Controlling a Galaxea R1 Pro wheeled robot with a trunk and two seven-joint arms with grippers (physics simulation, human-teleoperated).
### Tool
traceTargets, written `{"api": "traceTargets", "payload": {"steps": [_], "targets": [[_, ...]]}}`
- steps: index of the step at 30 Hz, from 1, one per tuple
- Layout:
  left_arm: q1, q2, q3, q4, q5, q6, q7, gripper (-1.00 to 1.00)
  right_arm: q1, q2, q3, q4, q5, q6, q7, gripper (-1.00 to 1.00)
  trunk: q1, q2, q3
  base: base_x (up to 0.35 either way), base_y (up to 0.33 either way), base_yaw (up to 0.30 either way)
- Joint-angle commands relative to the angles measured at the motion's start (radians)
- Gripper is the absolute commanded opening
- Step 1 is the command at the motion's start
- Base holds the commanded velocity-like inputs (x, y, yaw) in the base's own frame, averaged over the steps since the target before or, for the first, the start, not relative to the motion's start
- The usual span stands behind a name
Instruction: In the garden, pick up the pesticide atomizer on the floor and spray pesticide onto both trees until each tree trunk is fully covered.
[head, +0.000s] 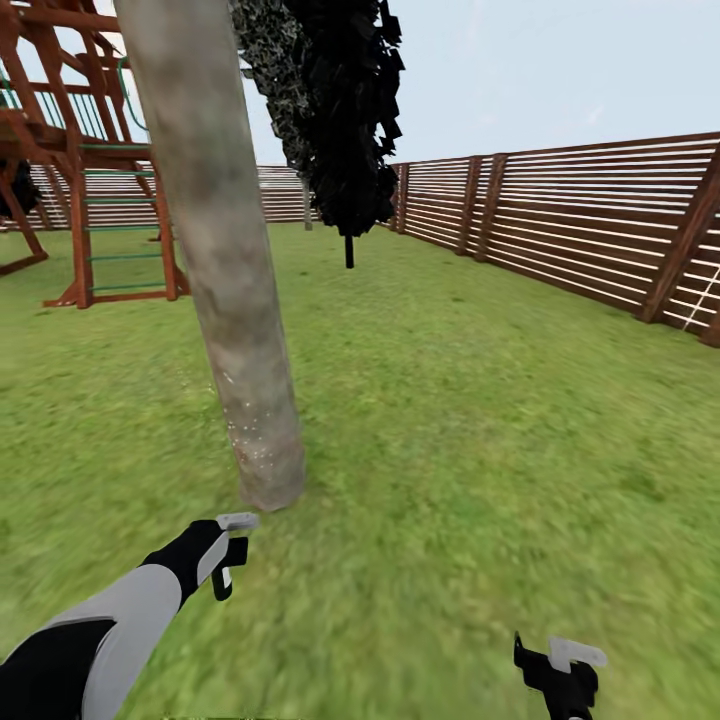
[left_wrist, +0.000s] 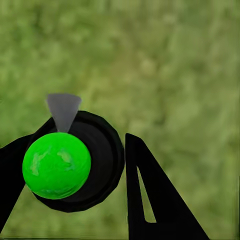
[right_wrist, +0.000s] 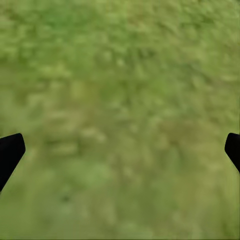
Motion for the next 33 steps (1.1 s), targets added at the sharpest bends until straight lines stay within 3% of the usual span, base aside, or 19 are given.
{"api": "traceTargets", "payload": {"steps": [1, 7, 16, 27, 33], "targets": [[0.0, 0.0, 0.0, 0.0, 0.0, 0.0, 0.0, -1.0, 0.0, 0.0, 0.0, 0.0, 0.0, 0.0, 0.0, 1.0, 0.0, 0.0, 0.0, 0.012, -0.274, 0.276], [0.0, 0.0, 0.0, 0.0, 0.0, -0.001, 0.0, -1.0, 0.0, 0.0, 0.0, 0.001, 0.0, 0.0, 0.0, 1.0, 0.0, 0.0, 0.0, 0.009, -0.276, 0.262], [0.0, -0.001, 0.0, 0.0, 0.0, -0.001, 0.002, -1.0, 0.0, 0.0, 0.0, 0.0, 0.0, 0.0, 0.0, 1.0, 0.0, 0.0, 0.0, 0.076, -0.276, 0.051], [0.0, -0.001, 0.0, 0.0, -0.002, -0.001, 0.003, -1.0, 0.0, 0.0, 0.0, 0.0, 0.0, 0.0, 0.0, 1.0, 0.0, 0.0, 0.0, 0.09, -0.276, 0.269], [0.0, 0.005, -0.002, 0.0, -0.004, 0.0, 0.005, -1.0, 0.0, 0.0, 0.0, 0.0, 0.0, 0.0, 0.0, 1.0, 0.0, 0.0, 0.0, 0.134, -0.276, 0.045]]}}
